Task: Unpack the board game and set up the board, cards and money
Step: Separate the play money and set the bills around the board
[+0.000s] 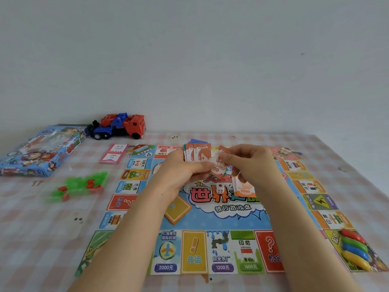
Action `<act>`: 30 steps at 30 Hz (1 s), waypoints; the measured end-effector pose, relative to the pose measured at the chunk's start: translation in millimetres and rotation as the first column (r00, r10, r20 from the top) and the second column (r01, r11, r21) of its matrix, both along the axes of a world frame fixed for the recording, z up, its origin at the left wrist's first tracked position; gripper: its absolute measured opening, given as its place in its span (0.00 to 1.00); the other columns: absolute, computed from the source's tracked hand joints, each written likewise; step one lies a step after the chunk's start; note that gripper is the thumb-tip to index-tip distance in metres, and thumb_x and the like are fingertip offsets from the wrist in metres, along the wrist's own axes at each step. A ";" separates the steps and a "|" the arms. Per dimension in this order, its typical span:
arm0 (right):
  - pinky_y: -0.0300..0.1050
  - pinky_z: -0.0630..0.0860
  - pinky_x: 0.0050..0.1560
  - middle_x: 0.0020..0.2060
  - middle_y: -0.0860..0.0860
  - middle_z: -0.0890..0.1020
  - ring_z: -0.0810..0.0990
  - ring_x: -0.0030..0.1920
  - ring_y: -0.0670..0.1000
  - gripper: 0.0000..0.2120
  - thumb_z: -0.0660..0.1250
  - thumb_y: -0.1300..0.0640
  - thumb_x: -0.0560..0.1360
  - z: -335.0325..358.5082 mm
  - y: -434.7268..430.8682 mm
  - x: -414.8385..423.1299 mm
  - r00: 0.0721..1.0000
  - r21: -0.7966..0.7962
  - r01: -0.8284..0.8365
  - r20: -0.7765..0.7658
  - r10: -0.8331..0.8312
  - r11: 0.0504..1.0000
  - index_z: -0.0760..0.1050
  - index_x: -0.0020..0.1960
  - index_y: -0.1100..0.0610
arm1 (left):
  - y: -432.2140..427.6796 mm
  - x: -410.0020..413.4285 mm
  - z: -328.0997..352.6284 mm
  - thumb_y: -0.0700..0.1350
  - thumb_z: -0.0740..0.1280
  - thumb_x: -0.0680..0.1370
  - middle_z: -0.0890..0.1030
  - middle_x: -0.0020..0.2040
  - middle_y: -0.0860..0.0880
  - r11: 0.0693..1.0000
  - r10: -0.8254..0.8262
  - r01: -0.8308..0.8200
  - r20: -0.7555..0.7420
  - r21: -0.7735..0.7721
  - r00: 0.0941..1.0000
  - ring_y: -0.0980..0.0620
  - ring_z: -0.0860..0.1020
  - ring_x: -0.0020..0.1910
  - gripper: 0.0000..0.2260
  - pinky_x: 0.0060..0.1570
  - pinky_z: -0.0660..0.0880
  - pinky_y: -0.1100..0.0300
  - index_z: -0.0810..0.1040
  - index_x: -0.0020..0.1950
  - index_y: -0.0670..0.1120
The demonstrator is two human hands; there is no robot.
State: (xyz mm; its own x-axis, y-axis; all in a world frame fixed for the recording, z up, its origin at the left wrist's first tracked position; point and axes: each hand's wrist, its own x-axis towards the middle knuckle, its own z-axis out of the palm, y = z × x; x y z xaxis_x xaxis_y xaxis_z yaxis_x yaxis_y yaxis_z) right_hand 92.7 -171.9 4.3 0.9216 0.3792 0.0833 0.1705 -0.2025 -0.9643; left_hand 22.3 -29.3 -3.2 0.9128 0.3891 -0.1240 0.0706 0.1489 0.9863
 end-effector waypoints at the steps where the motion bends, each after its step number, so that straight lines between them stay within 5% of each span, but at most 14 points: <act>1: 0.37 0.67 0.24 0.27 0.52 0.80 0.72 0.25 0.47 0.04 0.74 0.56 0.71 -0.5 -0.4 1.0 1.000 0.012 0.004 -0.016 -0.004 1.000 0.82 0.40 0.56 | -0.1 0.0 0.5 0.33 0.71 0.72 0.85 0.44 0.44 1.000 0.002 -0.002 0.003 -0.027 1.000 0.50 0.84 0.38 0.08 0.36 0.80 0.64 0.80 0.47 0.43; 5: 0.35 0.70 0.25 0.28 0.49 0.82 0.76 0.26 0.44 0.02 0.74 0.60 0.70 -1.5 -0.7 1.6 0.999 0.031 -0.040 -0.035 0.041 0.999 0.82 0.42 0.57 | 0.7 1.3 1.7 0.34 0.67 0.75 0.84 0.44 0.43 0.988 0.035 -0.037 -0.014 -0.151 0.999 0.50 0.83 0.37 0.06 0.40 0.82 0.60 0.80 0.50 0.41; 11: 0.35 0.74 0.27 0.30 0.50 0.84 0.80 0.28 0.44 0.06 0.75 0.62 0.69 -0.8 -0.7 1.3 0.996 0.085 -0.062 -0.061 0.067 0.994 0.82 0.45 0.56 | 1.7 -0.7 -0.8 0.35 0.72 0.72 0.85 0.41 0.47 0.998 0.054 -0.053 -0.044 0.023 0.998 0.53 0.82 0.35 0.07 0.29 0.76 0.66 0.81 0.48 0.43; 17: 0.38 0.78 0.31 0.35 0.54 0.85 0.82 0.33 0.48 0.10 0.75 0.62 0.68 -0.9 2.2 1.2 0.983 0.145 -0.100 -0.135 0.120 0.984 0.82 0.50 0.58 | 1.1 -0.9 -0.3 0.34 0.74 0.69 0.85 0.43 0.45 0.999 0.038 -0.037 -0.042 0.015 0.998 0.52 0.83 0.36 0.09 0.28 0.76 0.67 0.81 0.47 0.43; 26: 0.36 0.69 0.26 0.30 0.50 0.81 0.73 0.27 0.44 0.03 0.75 0.61 0.69 -3.6 -0.3 5.0 0.991 0.059 -0.016 -0.128 0.024 0.998 0.81 0.39 0.57 | -1.0 -2.0 5.6 0.36 0.64 0.78 0.84 0.50 0.41 0.981 -0.064 0.056 -0.040 -0.186 0.997 0.48 0.83 0.40 0.04 0.37 0.82 0.61 0.78 0.50 0.39; 30: 0.36 0.69 0.24 0.29 0.50 0.81 0.74 0.26 0.44 0.03 0.74 0.62 0.69 -2.7 -0.9 4.0 0.985 0.099 -0.057 -0.159 0.073 0.993 0.80 0.41 0.60 | 0.3 -2.0 2.3 0.37 0.68 0.76 0.85 0.47 0.44 1.000 0.009 -0.009 -0.057 -0.006 0.998 0.51 0.82 0.38 0.05 0.27 0.76 0.66 0.80 0.51 0.42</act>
